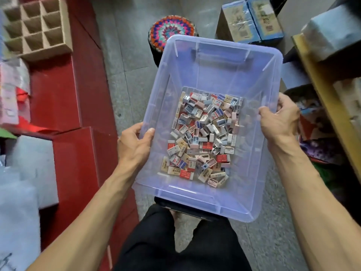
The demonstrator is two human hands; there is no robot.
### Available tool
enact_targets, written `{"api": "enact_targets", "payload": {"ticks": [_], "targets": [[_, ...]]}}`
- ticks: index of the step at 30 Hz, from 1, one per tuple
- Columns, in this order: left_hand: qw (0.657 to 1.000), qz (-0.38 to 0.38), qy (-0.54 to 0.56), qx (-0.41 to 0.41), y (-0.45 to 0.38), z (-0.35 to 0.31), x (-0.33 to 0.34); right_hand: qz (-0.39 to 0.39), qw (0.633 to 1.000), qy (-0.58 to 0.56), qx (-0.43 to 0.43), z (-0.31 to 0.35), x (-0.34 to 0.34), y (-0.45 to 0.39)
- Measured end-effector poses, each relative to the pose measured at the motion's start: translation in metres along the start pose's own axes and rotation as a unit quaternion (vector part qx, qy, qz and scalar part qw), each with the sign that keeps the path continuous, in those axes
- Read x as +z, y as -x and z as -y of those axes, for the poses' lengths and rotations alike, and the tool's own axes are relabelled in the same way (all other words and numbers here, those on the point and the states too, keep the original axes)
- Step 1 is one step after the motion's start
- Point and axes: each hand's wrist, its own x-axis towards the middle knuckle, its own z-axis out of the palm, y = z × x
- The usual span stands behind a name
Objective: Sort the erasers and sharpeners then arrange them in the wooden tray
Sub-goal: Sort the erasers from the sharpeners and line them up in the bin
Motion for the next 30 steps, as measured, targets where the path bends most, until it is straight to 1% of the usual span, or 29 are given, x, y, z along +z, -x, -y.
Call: {"api": "enact_targets", "payload": {"ticks": [5, 10, 13, 16, 19, 26, 28, 30], "targets": [[0.999, 0.012, -0.035, 0.022, -0.100, -0.074, 0.008, -0.031, 0.999, -0.015, 0.019, 0.038, 0.042, -0.086], [0.998, 0.019, -0.052, 0.026, -0.192, -0.143, 0.037, -0.016, 0.998, -0.043, 0.037, 0.066, 0.080, -0.192], [0.997, 0.023, -0.065, 0.030, -0.244, -0.181, 0.062, -0.011, 0.998, -0.054, 0.044, 0.077, 0.104, -0.256], [0.998, 0.024, -0.059, 0.024, -0.308, -0.234, 0.094, -0.002, 0.996, -0.065, 0.054, 0.091, 0.127, -0.340], [0.997, 0.034, -0.066, 0.031, -0.365, -0.276, 0.120, -0.004, 0.996, -0.065, 0.059, 0.108, 0.142, -0.411], [0.998, 0.040, -0.043, 0.038, -0.480, -0.368, 0.182, -0.009, 0.996, -0.069, 0.055, 0.155, 0.171, -0.559], [0.997, 0.047, -0.044, 0.033, -0.518, -0.385, 0.205, -0.013, 0.995, -0.074, 0.061, 0.157, 0.184, -0.599], [0.996, 0.065, -0.038, 0.038, -0.551, -0.408, 0.231, -0.036, 0.994, -0.077, 0.070, 0.151, 0.194, -0.638]]}}
